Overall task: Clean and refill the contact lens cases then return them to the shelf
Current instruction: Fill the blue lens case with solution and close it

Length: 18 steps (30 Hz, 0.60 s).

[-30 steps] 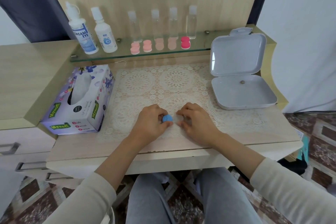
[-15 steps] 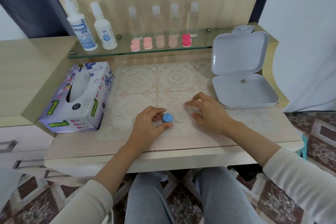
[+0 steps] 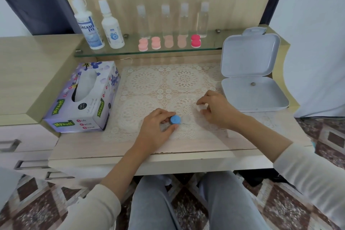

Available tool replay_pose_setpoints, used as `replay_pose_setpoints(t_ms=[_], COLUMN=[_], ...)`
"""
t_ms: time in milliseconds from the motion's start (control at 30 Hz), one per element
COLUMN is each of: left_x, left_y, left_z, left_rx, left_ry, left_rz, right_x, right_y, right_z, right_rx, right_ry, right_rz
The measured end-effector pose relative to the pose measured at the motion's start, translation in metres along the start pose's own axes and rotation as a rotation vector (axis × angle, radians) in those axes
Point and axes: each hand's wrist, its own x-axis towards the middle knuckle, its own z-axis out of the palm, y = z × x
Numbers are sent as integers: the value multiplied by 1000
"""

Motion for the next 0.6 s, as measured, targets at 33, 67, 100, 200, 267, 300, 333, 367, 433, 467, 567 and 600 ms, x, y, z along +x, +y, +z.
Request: replay_pose_setpoints(t_ms=[33, 67, 100, 200, 267, 300, 333, 367, 433, 467, 567, 600], left_x=[0, 0, 0, 0, 0, 0, 0, 0, 1, 1, 1, 1], left_y=[0, 0, 0, -1, 0, 1, 2, 2, 2, 2, 2, 2], left_z=[0, 0, 0, 0, 0, -1, -1, -1, -2, -2, -2, -2], left_rx=[-4, -7, -10, -10, -15, -18, -20, -20, -16, -15, -17, -15], left_ry=[-1, -1, -1, -7, -9, -9, -11, -13, -17, -19, -21, -21], left_rz=[2, 5, 5, -8, -13, -13, -13, -14, -15, -14, -18, -20], right_x=[-2, -3, -4, -4, -4, -4, -3, -3, -2, -2, -2, -1], right_y=[-6, -11, -16, -26, -30, -31, -32, -33, -34, -35, -39, -39], right_z=[-3, -4, -4, 0, 2, 2, 2, 2, 2, 2, 2, 2], right_rx=[34, 58, 71, 51, 39, 33, 26, 20, 18, 18, -4, -19], right_ry=[-2, -14, -31, -97, -120, -129, -138, -146, -160, -167, -183, -191], right_rz=[-21, -45, -70, -118, -129, -133, -135, -139, -152, -152, -145, -145])
